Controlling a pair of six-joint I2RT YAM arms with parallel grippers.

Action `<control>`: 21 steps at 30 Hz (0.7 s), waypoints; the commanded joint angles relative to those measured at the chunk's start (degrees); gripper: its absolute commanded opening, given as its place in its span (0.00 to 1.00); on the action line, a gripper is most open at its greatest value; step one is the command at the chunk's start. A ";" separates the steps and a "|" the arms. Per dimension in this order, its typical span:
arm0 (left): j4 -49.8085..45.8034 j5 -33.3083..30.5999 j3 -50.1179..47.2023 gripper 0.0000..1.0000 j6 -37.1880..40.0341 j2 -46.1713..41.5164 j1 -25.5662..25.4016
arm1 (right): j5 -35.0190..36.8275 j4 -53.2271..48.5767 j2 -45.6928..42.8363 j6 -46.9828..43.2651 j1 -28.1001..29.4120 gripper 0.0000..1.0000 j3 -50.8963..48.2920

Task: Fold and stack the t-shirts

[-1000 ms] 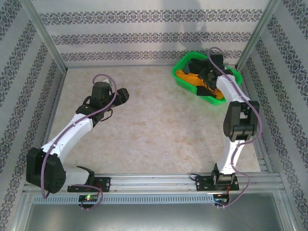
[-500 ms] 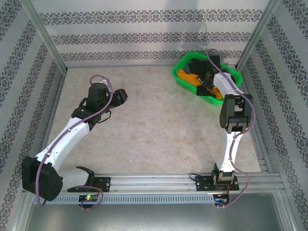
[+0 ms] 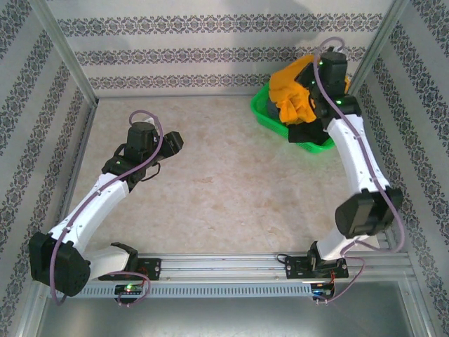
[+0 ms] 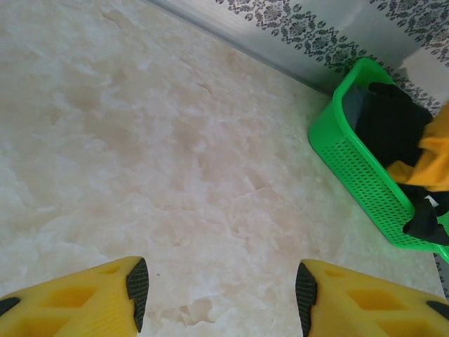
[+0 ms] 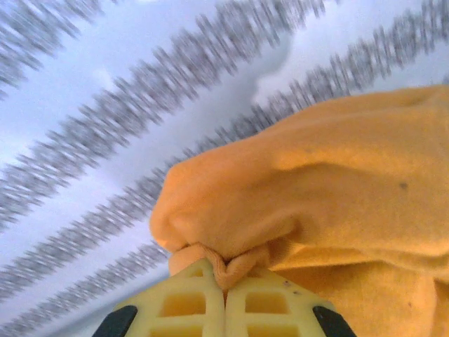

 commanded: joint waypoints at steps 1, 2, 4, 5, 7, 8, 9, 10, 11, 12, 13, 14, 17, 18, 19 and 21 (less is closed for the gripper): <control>-1.21 -3.04 1.78 0.59 1.02 0.41 -0.64 | 1.78 3.63 -3.45 -3.04 2.94 0.00 1.94; -1.52 -3.62 1.98 0.59 1.11 0.40 -0.63 | 1.93 3.80 -4.37 -3.54 4.31 0.00 2.57; -2.97 -5.39 2.74 0.59 1.43 0.36 -0.58 | 3.22 3.53 -5.70 -5.05 8.81 0.00 4.55; -3.61 -6.42 3.09 0.59 1.57 0.21 -0.58 | 4.35 3.20 -6.12 -6.00 11.18 0.00 5.18; -5.21 -8.43 3.87 0.59 1.91 -0.18 -0.52 | 7.29 3.16 -6.57 -7.72 17.27 0.00 5.48; -6.11 -9.61 4.22 0.59 2.02 -0.46 -0.49 | 9.16 3.14 -6.58 -7.68 20.58 0.00 5.02; -6.94 -10.85 4.53 0.59 2.06 -0.86 -0.55 | 10.63 3.29 -6.40 -6.90 23.71 0.00 3.99; -7.65 -11.78 4.83 0.59 2.03 -1.18 -0.51 | 11.28 3.79 -6.00 -5.97 26.19 0.00 2.91; -8.38 -12.71 5.14 0.59 2.07 -1.78 -0.51 | 11.90 4.66 -5.13 -5.02 29.16 0.00 1.67; -9.13 -13.66 5.41 0.59 2.07 -2.36 -0.53 | 12.37 5.24 -3.89 -3.99 32.01 0.00 0.72; -9.89 -14.35 5.61 0.59 2.06 -2.82 -0.45 | 12.29 5.42 -2.60 -2.66 34.17 0.00 0.30; -10.72 -15.08 5.85 0.59 2.14 -3.36 -0.48 | 11.51 5.72 -0.76 -1.16 36.52 0.00 0.27; -14.15 -18.40 6.31 0.59 1.88 -5.53 -0.33 | 7.62 5.63 6.07 -0.13 42.45 0.00 3.10; -15.61 -20.11 6.23 0.59 1.44 -6.40 -0.39 | 4.68 6.04 8.74 -0.81 43.92 0.00 4.24; -17.30 -21.87 6.08 0.59 0.76 -7.35 -0.33 | 1.08 5.71 11.33 -0.85 44.91 0.00 5.75; -20.10 -25.25 5.67 0.61 -0.17 -9.22 -0.27 | -7.09 3.45 16.39 -0.15 45.48 0.22 8.81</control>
